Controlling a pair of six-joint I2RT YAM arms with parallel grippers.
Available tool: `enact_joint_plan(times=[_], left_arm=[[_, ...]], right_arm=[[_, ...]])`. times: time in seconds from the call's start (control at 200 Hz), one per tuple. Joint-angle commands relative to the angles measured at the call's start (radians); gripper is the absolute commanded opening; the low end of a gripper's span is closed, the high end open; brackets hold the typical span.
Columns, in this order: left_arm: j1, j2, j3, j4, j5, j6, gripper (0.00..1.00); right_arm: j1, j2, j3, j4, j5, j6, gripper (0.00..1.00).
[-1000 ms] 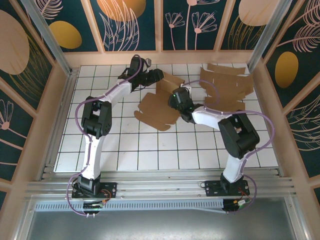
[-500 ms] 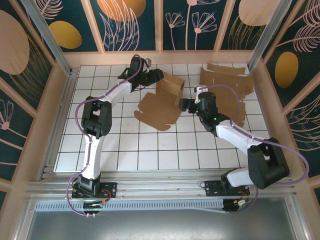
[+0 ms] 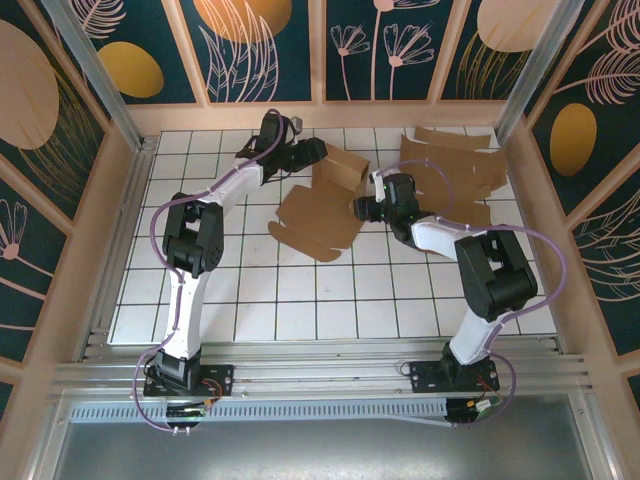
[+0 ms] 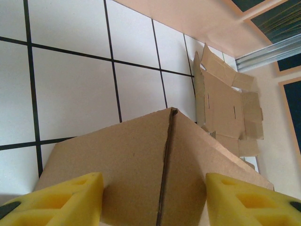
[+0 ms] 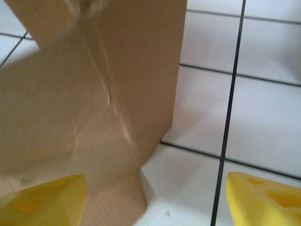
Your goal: Fold the paper box
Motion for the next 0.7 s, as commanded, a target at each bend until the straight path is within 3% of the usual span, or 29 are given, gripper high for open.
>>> enact_joint_plan(times=[0.0, 0.27, 0.42, 0.696], left_arm=[[-0.008, -0.009, -0.023, -0.08, 0.006, 0.006, 0.56], [-0.009, -0.02, -0.03, -0.078, 0.028, 0.003, 0.56], [-0.009, -0.027, -0.034, -0.076, 0.052, -0.003, 0.56], [-0.008, -0.081, -0.039, -0.052, 0.047, -0.019, 0.76]], right_arm=[[0.006, 0.045, 0.068, 0.087, -0.005, 0.019, 0.77], [0.011, 0.154, 0.213, 0.036, 0.082, 0.022, 0.74], [0.019, 0.192, 0.25, 0.059, 0.156, 0.005, 0.66], [0.037, 0.236, 0.268, 0.072, 0.239, -0.065, 0.59]])
